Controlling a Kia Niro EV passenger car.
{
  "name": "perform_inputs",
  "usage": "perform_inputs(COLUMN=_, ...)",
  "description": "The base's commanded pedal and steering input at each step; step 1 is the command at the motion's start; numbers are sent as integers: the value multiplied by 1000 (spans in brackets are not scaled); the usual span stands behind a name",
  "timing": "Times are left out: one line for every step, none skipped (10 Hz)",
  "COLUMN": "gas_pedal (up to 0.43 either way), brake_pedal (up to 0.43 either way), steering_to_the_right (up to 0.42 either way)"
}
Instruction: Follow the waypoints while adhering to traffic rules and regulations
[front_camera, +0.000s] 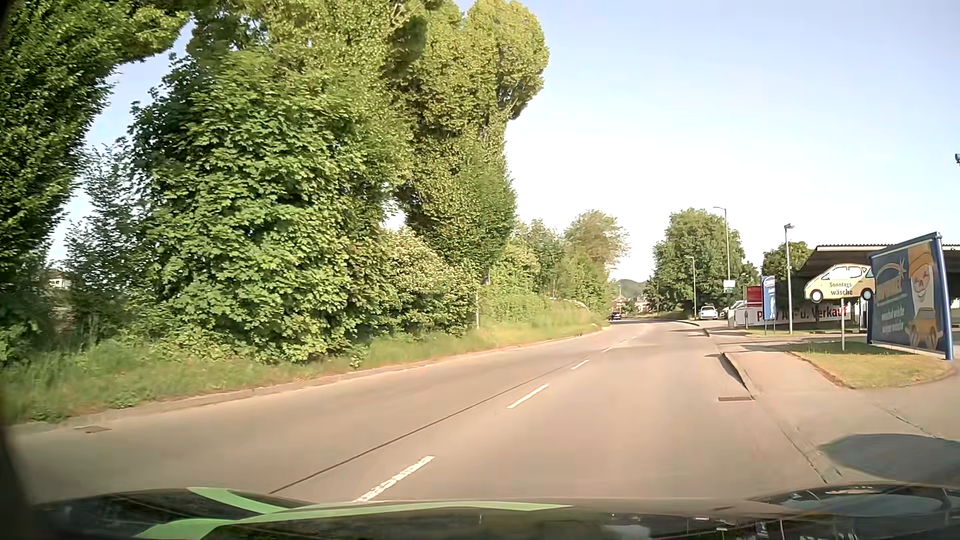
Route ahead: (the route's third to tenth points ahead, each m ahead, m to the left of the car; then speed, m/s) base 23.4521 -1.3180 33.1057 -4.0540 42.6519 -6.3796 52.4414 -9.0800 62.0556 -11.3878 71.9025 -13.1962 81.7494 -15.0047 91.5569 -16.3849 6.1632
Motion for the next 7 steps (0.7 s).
perform_inputs(gas_pedal=299, brake_pedal=0, steering_to_the_right=133)
perform_inputs(gas_pedal=299, brake_pedal=0, steering_to_the_right=134)
perform_inputs(gas_pedal=299, brake_pedal=0, steering_to_the_right=133)
perform_inputs(gas_pedal=299, brake_pedal=0, steering_to_the_right=128)
perform_inputs(gas_pedal=268, brake_pedal=0, steering_to_the_right=121)
perform_inputs(gas_pedal=268, brake_pedal=0, steering_to_the_right=116)
perform_inputs(gas_pedal=268, brake_pedal=0, steering_to_the_right=99)
